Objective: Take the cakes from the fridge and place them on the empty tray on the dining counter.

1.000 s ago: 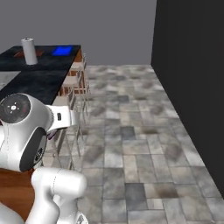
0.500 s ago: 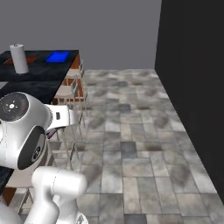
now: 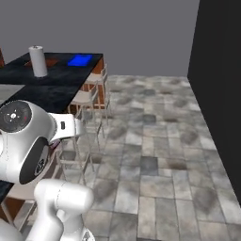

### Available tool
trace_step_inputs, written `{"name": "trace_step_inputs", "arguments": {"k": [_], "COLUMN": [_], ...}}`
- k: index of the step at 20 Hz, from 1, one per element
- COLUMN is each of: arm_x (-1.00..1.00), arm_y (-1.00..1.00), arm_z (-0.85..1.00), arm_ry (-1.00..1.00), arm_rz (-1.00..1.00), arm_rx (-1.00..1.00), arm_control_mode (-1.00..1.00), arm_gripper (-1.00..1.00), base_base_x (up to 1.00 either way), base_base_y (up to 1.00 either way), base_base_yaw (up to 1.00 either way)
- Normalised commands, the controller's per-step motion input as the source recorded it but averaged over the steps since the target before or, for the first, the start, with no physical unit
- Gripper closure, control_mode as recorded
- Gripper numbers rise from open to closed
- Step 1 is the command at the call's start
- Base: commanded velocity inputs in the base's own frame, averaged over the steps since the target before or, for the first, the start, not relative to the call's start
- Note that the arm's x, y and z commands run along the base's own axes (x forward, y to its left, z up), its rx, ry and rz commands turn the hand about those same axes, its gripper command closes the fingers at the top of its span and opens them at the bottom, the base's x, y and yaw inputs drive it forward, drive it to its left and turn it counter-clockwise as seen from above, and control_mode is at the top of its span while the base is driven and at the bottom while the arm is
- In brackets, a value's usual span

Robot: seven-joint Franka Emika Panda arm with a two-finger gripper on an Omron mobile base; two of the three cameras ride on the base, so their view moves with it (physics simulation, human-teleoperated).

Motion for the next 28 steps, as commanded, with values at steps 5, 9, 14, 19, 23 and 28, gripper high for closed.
{"name": "trace_step_inputs", "arguments": {"k": [5,9,14,19,23,28], "arm_x": [0.0,0.0,0.0,0.0,0.0,0.0], "arm_y": [0.0,0.0,0.0,0.0,0.0,0.0], "arm_z": [0.0,0.0,0.0,0.0,0.0,0.0], "arm_ry": [0.0,0.0,0.0,0.0,0.0,0.0], "arm_rz": [0.0,0.0,0.0,0.0,0.0,0.0], "arm_rx": [0.0,0.0,0.0,0.0,0.0,0.0], "arm_control_mode": [1.0,1.0,1.0,1.0,1.0,1.0], "arm_gripper": [1.0,1.0,1.0,1.0,1.0,1.0], "base_base_x": [0.96,0.92,0.4,0.16,0.43,0.95], "base_base_y": [-0.62,-0.7,-0.99,-1.0,-0.87,-0.25], "base_base_yaw": [0.15,0.22,0.13,0.06,0.01,0.0]}}
